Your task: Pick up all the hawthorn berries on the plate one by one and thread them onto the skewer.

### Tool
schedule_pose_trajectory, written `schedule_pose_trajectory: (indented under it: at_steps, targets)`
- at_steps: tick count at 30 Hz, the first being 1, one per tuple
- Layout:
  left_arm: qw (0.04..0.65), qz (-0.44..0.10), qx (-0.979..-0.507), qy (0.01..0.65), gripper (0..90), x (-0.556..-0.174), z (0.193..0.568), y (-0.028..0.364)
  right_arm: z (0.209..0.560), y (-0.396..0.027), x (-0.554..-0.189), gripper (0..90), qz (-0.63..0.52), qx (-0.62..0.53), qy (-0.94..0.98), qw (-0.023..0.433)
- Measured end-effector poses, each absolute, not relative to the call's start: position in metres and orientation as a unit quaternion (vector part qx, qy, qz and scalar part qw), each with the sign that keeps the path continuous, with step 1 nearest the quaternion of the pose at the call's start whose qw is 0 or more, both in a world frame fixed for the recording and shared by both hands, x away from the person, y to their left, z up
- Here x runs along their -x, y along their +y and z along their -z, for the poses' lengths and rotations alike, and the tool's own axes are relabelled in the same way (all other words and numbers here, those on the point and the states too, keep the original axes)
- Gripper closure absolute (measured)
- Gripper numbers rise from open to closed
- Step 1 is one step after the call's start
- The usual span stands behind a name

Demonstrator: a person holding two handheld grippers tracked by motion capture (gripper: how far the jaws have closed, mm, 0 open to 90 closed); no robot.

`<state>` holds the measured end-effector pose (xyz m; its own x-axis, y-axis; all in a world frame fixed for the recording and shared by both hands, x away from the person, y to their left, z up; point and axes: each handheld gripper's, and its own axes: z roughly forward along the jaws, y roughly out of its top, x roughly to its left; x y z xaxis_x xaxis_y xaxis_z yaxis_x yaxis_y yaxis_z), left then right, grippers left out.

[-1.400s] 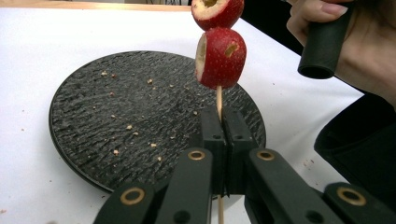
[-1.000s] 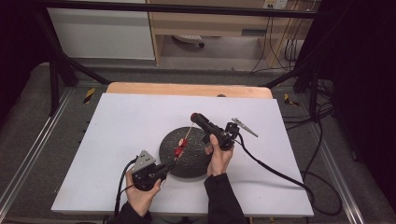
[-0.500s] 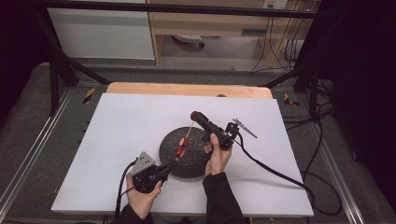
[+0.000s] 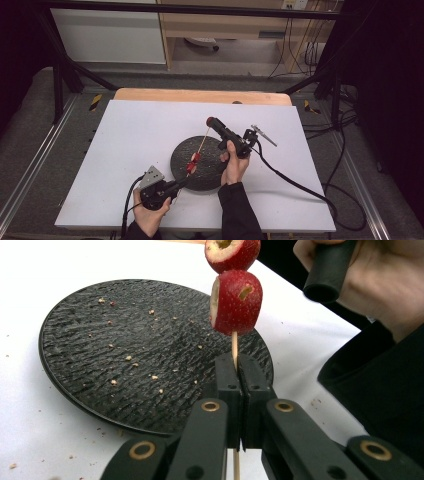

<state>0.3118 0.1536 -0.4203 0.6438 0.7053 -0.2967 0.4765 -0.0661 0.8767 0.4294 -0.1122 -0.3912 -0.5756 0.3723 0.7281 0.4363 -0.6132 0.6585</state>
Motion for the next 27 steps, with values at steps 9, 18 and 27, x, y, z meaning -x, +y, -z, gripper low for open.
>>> schedule_pose_trajectory:
  at_steps: [9, 18, 27]
  targets:
    - [0.568, -0.081, -0.707, 0.414, 89.1, -0.313, 0.420, 0.146, 0.398, -0.109, -0.428, 63.3, 0.783, 0.446, -0.431, 0.048]
    - [0.564, -0.086, -0.709, 0.415, 89.2, -0.321, 0.417, 0.143, 0.402, -0.106, -0.421, 63.3, 0.775, 0.444, -0.446, 0.058]
    - [0.562, -0.089, -0.711, 0.414, 89.2, -0.329, 0.412, 0.139, 0.402, -0.105, -0.416, 63.2, 0.765, 0.441, -0.466, 0.050]
